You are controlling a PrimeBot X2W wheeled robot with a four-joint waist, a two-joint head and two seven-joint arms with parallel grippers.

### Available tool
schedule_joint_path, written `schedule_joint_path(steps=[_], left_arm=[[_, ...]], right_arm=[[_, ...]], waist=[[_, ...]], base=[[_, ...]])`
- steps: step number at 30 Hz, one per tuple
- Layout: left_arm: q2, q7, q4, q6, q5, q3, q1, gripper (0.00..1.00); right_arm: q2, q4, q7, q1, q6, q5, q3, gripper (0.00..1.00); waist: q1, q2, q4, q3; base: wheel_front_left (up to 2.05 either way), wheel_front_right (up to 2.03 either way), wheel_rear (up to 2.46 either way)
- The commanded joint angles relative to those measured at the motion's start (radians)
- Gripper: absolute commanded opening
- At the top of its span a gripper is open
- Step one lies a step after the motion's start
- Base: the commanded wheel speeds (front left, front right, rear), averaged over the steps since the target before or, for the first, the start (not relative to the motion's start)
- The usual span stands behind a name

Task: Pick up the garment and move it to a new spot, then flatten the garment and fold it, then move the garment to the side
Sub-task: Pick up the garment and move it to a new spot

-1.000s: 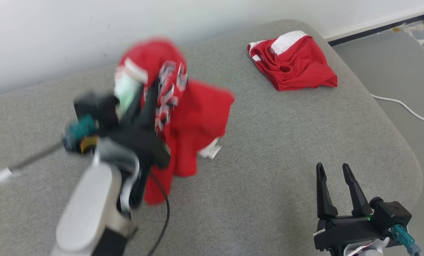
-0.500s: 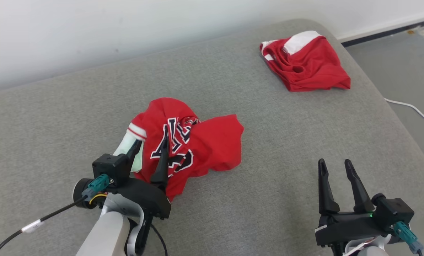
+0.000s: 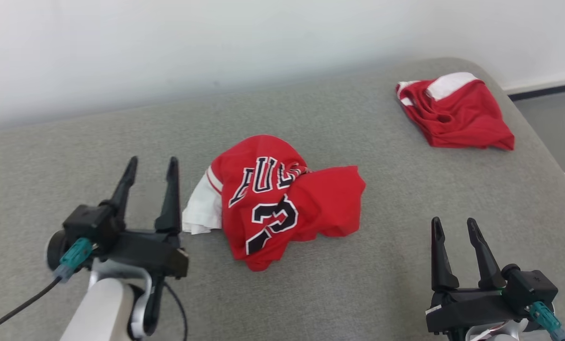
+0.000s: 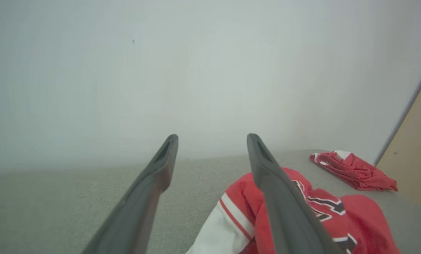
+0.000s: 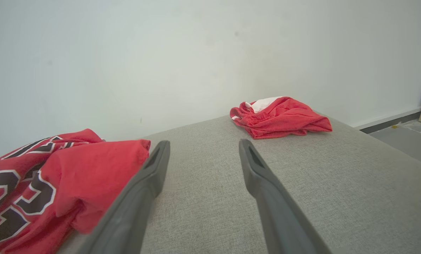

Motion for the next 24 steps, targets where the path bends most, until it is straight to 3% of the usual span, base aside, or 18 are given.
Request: schedule_joint_path(steps=[1, 9, 14, 24], left_arm=[[0.013, -0.006, -0.007, 0.003, 0.001, 0.006, 0.023, 1.0], [0.09, -0.044, -0.099, 0.054, 0.042, 0.077, 0.169, 1.0], [0.103, -0.05, -0.153, 0.08, 0.046, 0.135, 0.276, 1.0], [0.058, -0.05, -0.255, 0.076, 0.08, 0.244, 0.464, 1.0]], right_arm=[[0.003, -0.001, 0.0, 0.01, -0.002, -0.007, 0.0, 1.0], [0.003, 0.009, 0.0, 0.014, -0.002, -0.018, 0.011, 1.0], [0.003, 0.012, 0.0, 0.031, -0.002, -0.024, 0.007, 1.0], [0.003, 0.005, 0.0, 0.049, -0.002, -0.045, -0.008, 1.0]], waist=[[0.0001, 0.0, 0.036, -0.028], [0.0001, 0.0, 0.065, -0.057], [0.0001, 0.0, 0.074, -0.081], [0.0001, 0.0, 0.093, -0.106]], base=[[0.0, 0.0, 0.0], [0.0, 0.0, 0.0], [0.0, 0.0, 0.0], [0.0, 0.0, 0.0]])
